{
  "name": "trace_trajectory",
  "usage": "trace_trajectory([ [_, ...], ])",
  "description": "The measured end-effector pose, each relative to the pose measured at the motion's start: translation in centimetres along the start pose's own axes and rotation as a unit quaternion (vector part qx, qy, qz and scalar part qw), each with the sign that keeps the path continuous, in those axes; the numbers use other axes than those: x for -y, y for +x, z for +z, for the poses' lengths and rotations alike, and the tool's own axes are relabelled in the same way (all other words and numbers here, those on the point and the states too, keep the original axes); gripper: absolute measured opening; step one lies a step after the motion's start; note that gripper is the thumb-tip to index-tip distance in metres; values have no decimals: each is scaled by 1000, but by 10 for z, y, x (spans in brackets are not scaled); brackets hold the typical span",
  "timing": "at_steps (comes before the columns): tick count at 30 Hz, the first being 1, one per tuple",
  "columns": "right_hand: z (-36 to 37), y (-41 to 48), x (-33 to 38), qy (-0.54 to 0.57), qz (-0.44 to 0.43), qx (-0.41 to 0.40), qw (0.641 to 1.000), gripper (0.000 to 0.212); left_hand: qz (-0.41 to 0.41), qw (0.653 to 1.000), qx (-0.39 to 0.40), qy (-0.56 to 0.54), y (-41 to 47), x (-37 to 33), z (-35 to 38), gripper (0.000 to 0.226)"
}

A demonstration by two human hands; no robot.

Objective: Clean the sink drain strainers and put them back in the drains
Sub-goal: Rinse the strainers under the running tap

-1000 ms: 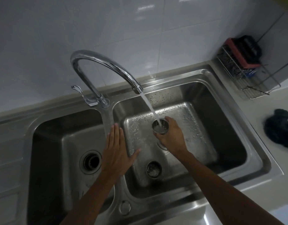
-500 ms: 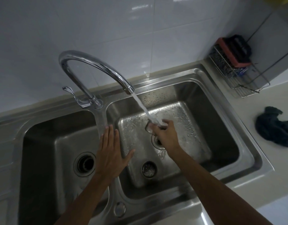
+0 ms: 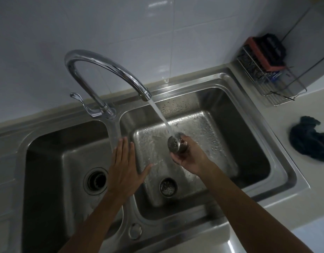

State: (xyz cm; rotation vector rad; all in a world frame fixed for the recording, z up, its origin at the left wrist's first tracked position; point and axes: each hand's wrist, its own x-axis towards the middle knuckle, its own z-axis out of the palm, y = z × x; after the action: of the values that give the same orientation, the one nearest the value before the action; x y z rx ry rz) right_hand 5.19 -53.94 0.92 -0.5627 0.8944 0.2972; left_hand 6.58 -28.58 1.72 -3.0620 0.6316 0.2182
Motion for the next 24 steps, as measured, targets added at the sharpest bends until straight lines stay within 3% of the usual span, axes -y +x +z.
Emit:
trace_trajectory([
  [2, 2, -3, -3, -89, -41, -12, 995, 51, 1, 1000, -7, -2, 0, 1, 0, 111],
  [3, 4, -4, -7, -187, -92, -47, 977, 62, 2, 1000, -11, -2, 0, 0, 0, 111],
  [4, 4, -4, -12, -313, -167, -97, 930, 69, 4, 1000, -13, -2, -1, 0, 0, 110],
  [6, 4, -3, -20, -538, -323, -156, 763, 82, 3, 1000, -13, -3, -1, -1, -1, 110],
  [7, 4, -4, -22, -592, -368, -154, 700, 86, 1, 1000, -10, -3, -1, -1, -2, 110],
  [9, 2, -6, -23, -631, -397, -139, 652, 91, -1, 1000, -5, -4, -1, -2, -3, 110],
  [11, -6, -7, -24, -645, -395, -131, 641, 93, -1, 1000, -5, -6, -1, -2, -4, 110],
  [16, -22, -9, -6, -608, -390, -196, 664, 88, 1, 1000, -8, -4, -1, 0, -2, 110],
  [20, -18, -10, -12, -636, -407, -129, 643, 89, 1, 1000, -12, -8, -1, -1, -1, 110],
  [24, -27, -10, -6, -646, -386, -128, 647, 95, 1, 1000, -9, -7, -1, -2, -3, 111],
])
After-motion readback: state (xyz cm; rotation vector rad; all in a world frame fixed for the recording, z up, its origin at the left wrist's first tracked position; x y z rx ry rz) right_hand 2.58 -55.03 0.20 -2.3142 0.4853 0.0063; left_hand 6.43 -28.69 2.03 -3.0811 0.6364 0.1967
